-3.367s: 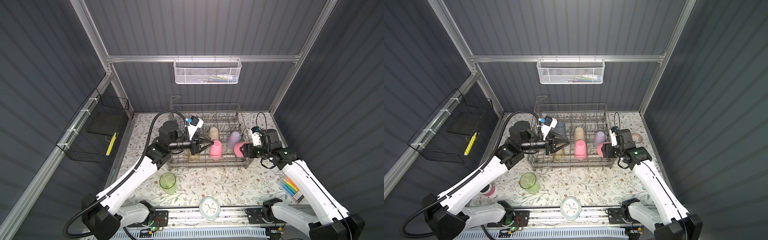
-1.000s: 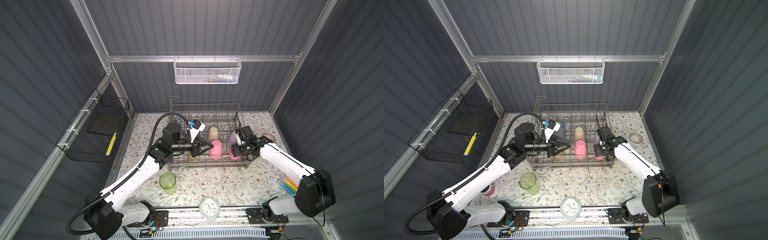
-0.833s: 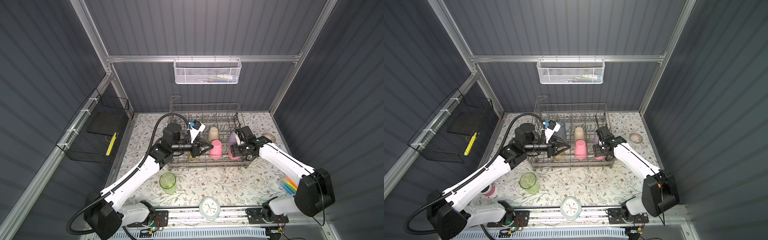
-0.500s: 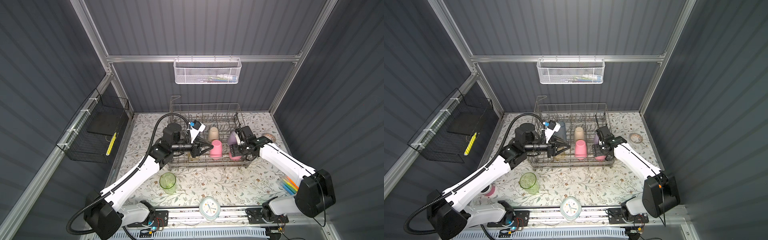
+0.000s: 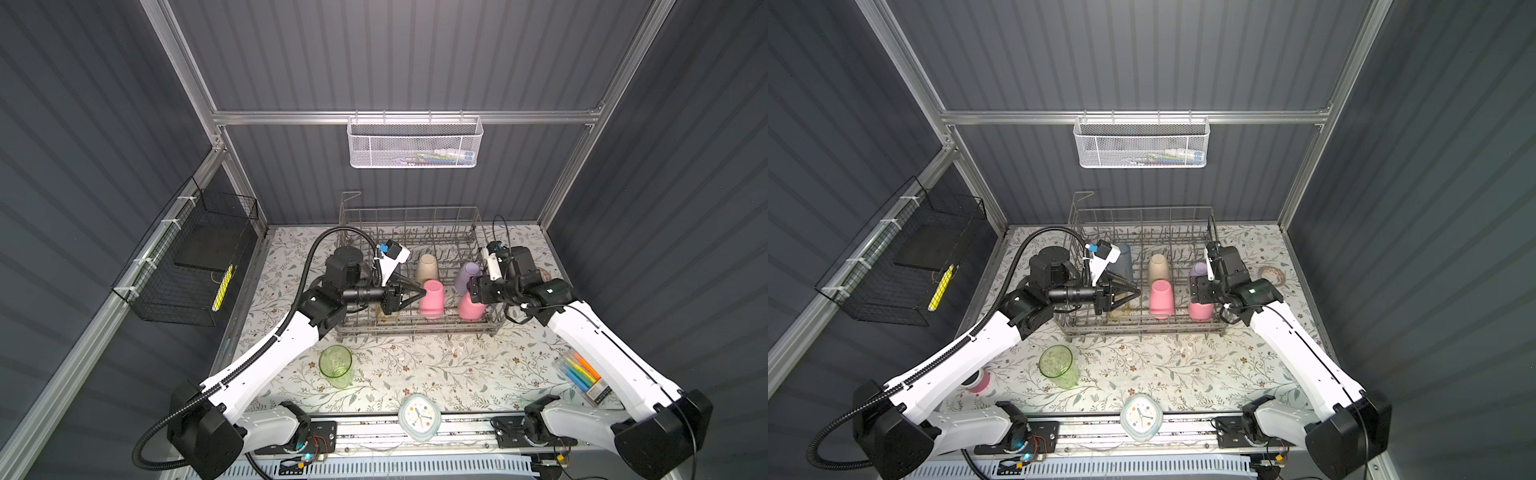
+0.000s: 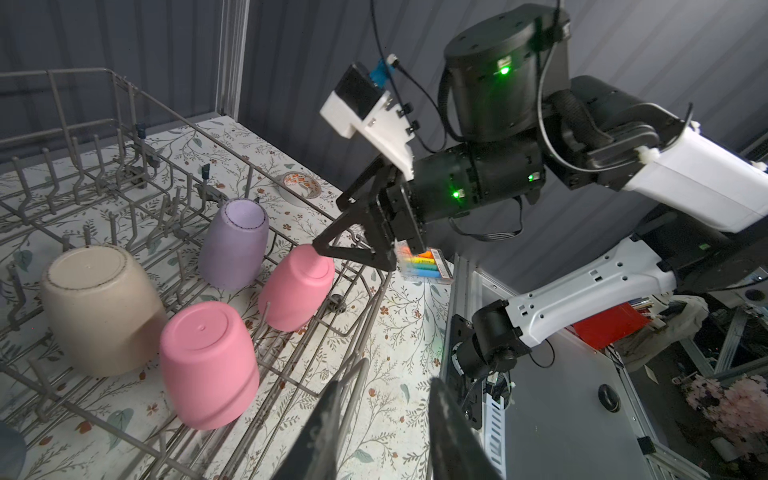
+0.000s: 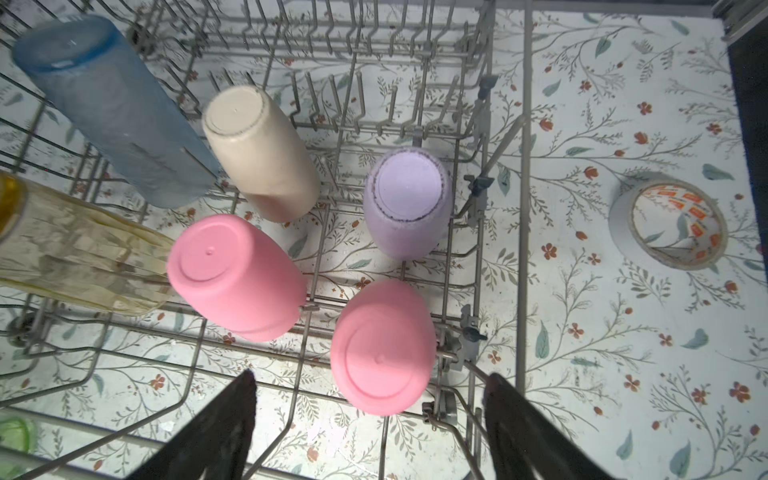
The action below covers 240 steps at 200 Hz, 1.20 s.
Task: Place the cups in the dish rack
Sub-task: 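Release the pink cup and raise the right gripper, then move the right gripper toward the green glass while the left draws back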
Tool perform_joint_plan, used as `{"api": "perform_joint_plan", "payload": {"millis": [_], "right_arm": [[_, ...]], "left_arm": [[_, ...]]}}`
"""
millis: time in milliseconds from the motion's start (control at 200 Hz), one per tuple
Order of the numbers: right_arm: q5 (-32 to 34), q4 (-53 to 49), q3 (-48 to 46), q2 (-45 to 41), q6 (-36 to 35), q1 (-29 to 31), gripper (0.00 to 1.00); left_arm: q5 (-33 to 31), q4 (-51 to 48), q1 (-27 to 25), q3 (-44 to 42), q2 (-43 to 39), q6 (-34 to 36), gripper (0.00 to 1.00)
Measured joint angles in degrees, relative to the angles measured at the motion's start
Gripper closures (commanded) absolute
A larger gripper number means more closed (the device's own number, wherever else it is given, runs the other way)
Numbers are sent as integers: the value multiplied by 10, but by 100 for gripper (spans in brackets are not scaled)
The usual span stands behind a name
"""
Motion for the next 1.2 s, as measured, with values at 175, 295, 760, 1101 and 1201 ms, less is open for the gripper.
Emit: {"api": "perform_joint_plan", "payload": {"millis": [175,295,760,1101,1201], "right_arm": [[-21,13,-3,-58,-10,9,15],[-45,30,-5,-91,-19,27,17],[-112,111,-23,-88,-100,222,26],[-132,124,19,60,-148,362,34],[-146,124,37,94,-155,381,37]], "left_arm": [[-31,-12,0,0,-10,4,64],[-59,-46,0,2,-15,19,65],[-282,-124,2,12,-115,35,67],[-446,-143,10,2,-158,19,65],[-481,-137,10,-10,-179,13,64]]}}
